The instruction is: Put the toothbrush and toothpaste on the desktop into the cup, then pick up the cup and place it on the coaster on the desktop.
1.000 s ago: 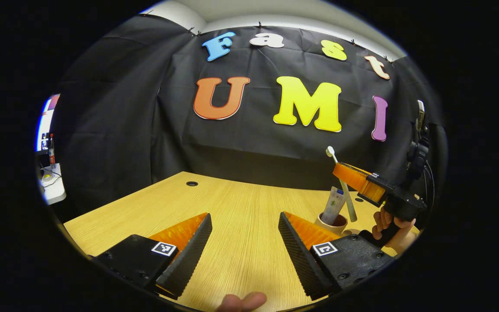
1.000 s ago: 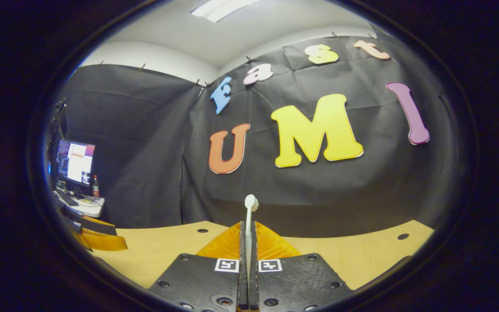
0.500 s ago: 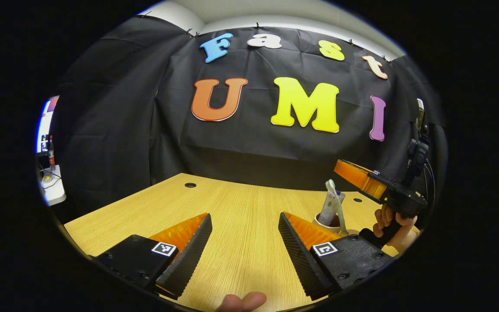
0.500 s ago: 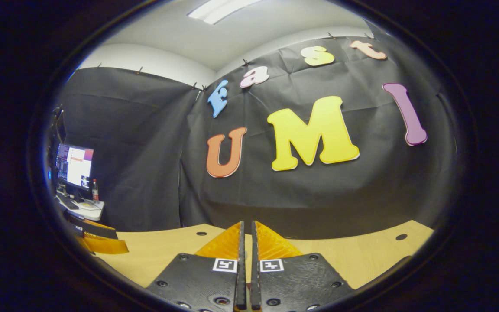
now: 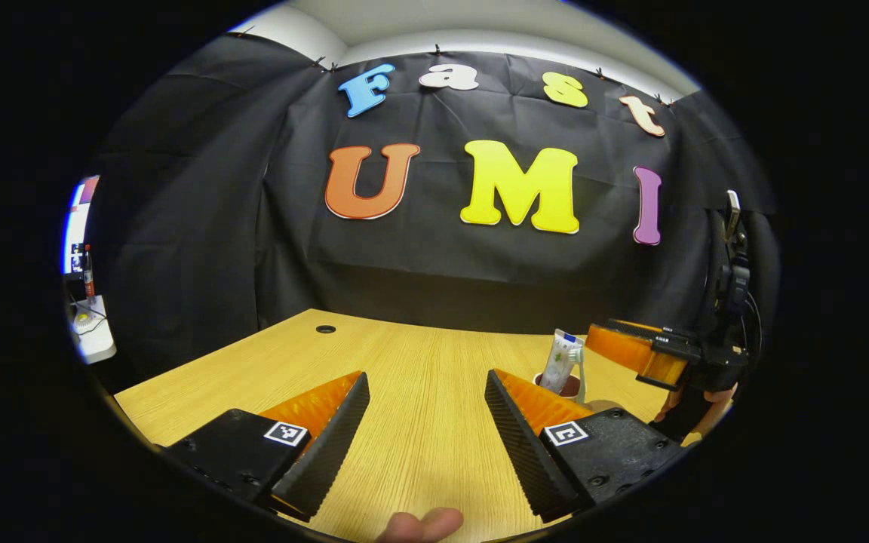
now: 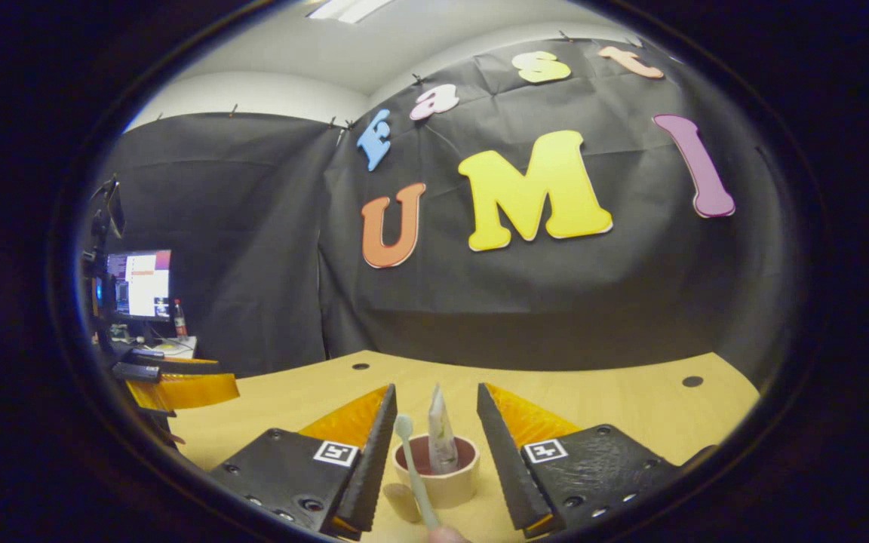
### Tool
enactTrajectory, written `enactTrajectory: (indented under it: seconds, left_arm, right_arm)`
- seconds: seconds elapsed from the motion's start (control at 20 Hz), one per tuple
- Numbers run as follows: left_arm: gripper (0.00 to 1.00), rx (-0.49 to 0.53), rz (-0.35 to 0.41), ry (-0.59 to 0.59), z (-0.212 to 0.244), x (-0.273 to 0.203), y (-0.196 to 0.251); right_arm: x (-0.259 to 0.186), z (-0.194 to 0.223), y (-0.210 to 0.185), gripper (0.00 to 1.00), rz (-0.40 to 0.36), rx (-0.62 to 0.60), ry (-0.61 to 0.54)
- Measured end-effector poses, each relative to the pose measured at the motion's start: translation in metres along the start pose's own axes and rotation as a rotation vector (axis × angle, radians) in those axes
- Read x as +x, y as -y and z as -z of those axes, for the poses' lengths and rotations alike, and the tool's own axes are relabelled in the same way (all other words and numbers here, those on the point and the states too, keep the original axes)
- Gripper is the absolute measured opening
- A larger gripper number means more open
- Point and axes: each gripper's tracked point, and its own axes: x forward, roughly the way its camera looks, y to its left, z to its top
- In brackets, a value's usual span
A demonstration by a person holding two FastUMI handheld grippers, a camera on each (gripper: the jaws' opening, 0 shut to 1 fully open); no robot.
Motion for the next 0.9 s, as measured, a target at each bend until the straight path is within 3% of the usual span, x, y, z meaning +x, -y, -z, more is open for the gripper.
enactTrajectory:
  seconds: [0.05,0.1,0.15,0.2,0.3,0.35,0.4,0.5,0.6,0.65,0.7,0.75,0.9]
  left_arm:
    - [0.98,-0.001,0.002,0.004,-0.001,-0.002,0.002]
    - [0.98,-0.001,0.004,0.007,-0.003,-0.004,0.003]
    - [0.98,0.001,0.007,0.008,-0.004,-0.005,0.005]
    - [0.98,0.004,0.007,0.01,-0.005,-0.007,0.005]
    - [0.98,0.009,0.003,0.011,-0.005,-0.008,0.004]
    - [0.98,0.009,0.002,0.011,-0.005,-0.01,0.004]
    - [0.98,0.007,0.001,0.012,-0.006,-0.01,0.003]
    - [0.98,0.0,0.0,0.01,-0.006,-0.011,0.002]
    - [0.98,-0.002,-0.002,0.012,-0.007,-0.012,0.001]
    - [0.98,0.0,-0.005,0.013,-0.007,-0.012,-0.001]
    - [0.98,0.002,-0.007,0.013,-0.008,-0.014,-0.003]
    - [0.98,0.0,-0.008,0.014,-0.008,-0.014,-0.004]
    - [0.98,-0.016,-0.004,0.007,-0.006,-0.012,-0.002]
  right_arm:
    - [-0.002,0.005,-0.002,0.65,0.0,0.003,-0.017]
    - [-0.003,0.008,-0.004,0.6,-0.003,0.004,-0.033]
    - [-0.004,0.011,-0.009,0.65,-0.011,0.001,-0.045]
    - [-0.004,0.013,-0.014,0.6,-0.018,-0.007,-0.05]
    - [0.0,0.026,-0.021,0.6,-0.014,-0.04,-0.086]
    - [0.003,0.034,-0.021,0.65,-0.001,-0.052,-0.109]
    - [0.006,0.044,-0.019,0.6,0.017,-0.053,-0.138]
    - [0.013,0.058,-0.019,0.6,0.031,-0.04,-0.196]
    - [0.018,0.062,-0.019,0.48,0.041,-0.042,-0.226]
    - [0.024,0.058,-0.01,0.46,0.099,-0.06,-0.218]
    - [0.017,0.057,-0.001,0.16,0.125,-0.058,-0.21]
    - [0.017,0.051,0.0,0.03,0.124,-0.035,-0.201]
    - [0.015,0.038,-0.006,0.07,0.073,0.026,-0.178]
